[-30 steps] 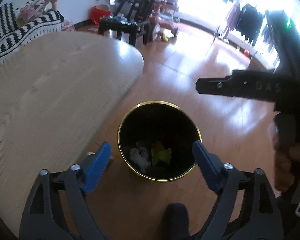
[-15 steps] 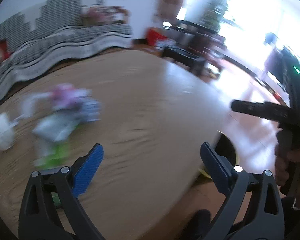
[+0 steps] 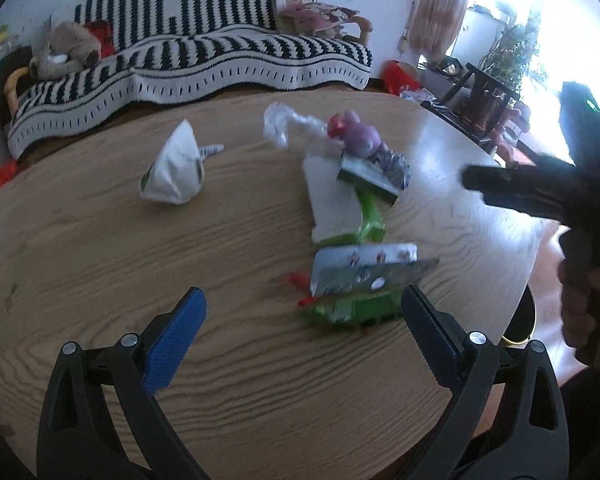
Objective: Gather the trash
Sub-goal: 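Move both tools back over the remaining trash on the table, then grasp the green toy car packaging with the left tool while the right tool grasps the green box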
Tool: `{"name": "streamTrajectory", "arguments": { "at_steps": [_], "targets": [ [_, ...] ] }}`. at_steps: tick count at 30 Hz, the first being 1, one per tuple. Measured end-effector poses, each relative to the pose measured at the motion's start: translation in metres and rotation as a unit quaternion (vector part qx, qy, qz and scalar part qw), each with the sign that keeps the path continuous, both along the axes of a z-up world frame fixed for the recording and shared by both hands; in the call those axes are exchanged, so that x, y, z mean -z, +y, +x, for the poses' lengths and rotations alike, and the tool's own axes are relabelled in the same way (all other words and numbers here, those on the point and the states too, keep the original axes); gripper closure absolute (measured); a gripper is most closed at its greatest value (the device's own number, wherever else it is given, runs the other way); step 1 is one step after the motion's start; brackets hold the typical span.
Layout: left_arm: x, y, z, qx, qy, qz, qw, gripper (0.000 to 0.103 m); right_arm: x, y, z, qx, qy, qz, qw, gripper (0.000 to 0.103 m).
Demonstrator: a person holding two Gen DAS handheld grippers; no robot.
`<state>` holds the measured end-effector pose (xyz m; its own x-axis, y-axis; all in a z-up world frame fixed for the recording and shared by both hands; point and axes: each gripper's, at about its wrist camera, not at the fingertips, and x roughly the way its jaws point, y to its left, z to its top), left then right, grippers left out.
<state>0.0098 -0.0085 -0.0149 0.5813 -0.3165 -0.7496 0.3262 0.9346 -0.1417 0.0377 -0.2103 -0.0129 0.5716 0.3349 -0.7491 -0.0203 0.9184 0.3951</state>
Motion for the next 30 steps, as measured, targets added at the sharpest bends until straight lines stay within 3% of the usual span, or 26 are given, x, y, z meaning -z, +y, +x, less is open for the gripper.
{"name": "streamTrajectory", "arguments": {
  "at_steps": [9, 15, 20, 22, 24, 25, 26, 27, 30],
  "targets": [
    [0.032, -0.027, 0.000, 0.029, 0.026, 0.001, 0.9992, 0.008, 0.017, 0.033, 0.038, -0.015, 0.020, 0.034, 0.999, 0.012],
    [0.048, -0.041, 0.008, 0.023, 0.040, 0.006, 0.9989, 0.008, 0.030, 0.038, 0.061, -0.014, 0.048, 0.079, 0.996, 0.012],
    [0.054, -0.046, 0.010, 0.016, 0.025, 0.016, 0.9994, 0.008, 0.044, 0.031, 0.078, 0.000, 0.069, 0.121, 0.990, 0.014],
    [0.055, -0.048, 0.010, 0.013, 0.018, 0.022, 0.9995, 0.008, 0.051, 0.030, 0.083, -0.001, 0.080, 0.142, 0.987, 0.023],
    [0.055, -0.048, 0.010, 0.014, 0.018, 0.018, 0.9996, 0.009, 0.056, 0.030, 0.085, -0.006, 0.090, 0.164, 0.982, 0.042],
    [0.054, -0.047, 0.009, 0.015, 0.017, 0.016, 0.9996, 0.015, 0.056, 0.031, 0.085, -0.009, 0.092, 0.170, 0.981, 0.047],
    [0.053, -0.047, 0.008, 0.015, 0.016, 0.017, 0.9996, 0.023, 0.056, 0.031, 0.084, -0.011, 0.093, 0.173, 0.981, 0.059],
    [0.052, -0.048, 0.008, 0.016, 0.014, 0.023, 0.9995, 0.024, 0.055, 0.031, 0.082, -0.012, 0.092, 0.176, 0.980, 0.069],
    [0.051, -0.042, 0.008, 0.006, 0.020, 0.025, 0.9995, 0.024, 0.052, 0.027, 0.079, -0.016, 0.085, 0.185, 0.979, 0.079]
  ]
}}
